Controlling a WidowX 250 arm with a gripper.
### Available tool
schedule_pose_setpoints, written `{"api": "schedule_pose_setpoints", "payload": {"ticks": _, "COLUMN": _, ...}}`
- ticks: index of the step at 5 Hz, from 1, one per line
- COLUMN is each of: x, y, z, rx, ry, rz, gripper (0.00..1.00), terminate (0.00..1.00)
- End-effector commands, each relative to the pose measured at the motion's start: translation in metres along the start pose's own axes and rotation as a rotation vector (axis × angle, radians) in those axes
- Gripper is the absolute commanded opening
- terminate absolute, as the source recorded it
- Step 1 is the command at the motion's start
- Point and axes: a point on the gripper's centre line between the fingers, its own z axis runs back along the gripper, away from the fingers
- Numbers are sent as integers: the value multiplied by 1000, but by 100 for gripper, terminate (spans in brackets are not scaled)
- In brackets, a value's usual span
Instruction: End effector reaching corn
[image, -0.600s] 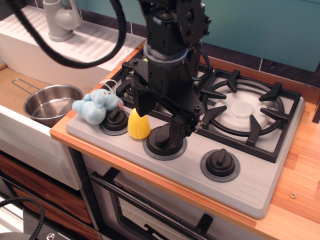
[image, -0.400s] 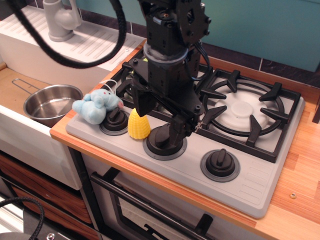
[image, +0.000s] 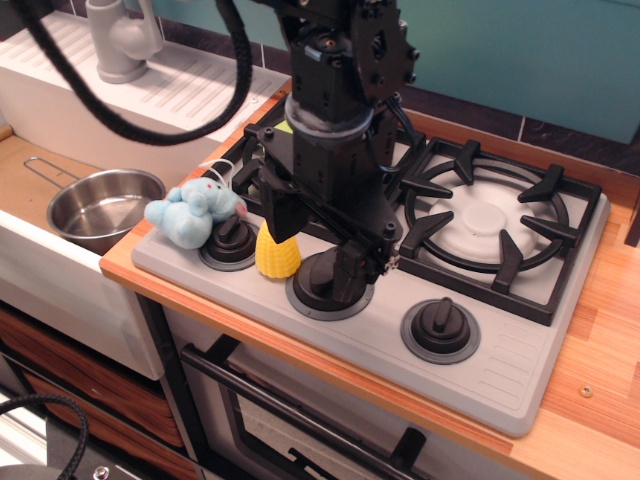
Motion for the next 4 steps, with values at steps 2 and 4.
{"api": "schedule_pose_setpoints", "payload": {"ticks": 2, "x": 33, "y": 28, "z": 19, "rx": 21, "ry": -18, "rz": 36, "gripper": 100, "terminate": 0}}
{"api": "schedule_pose_setpoints", "payload": {"ticks": 4, "x": 46, "y": 55, "z": 4, "rx": 27, "ry": -51, "rz": -6, "gripper": 100, "terminate": 0}}
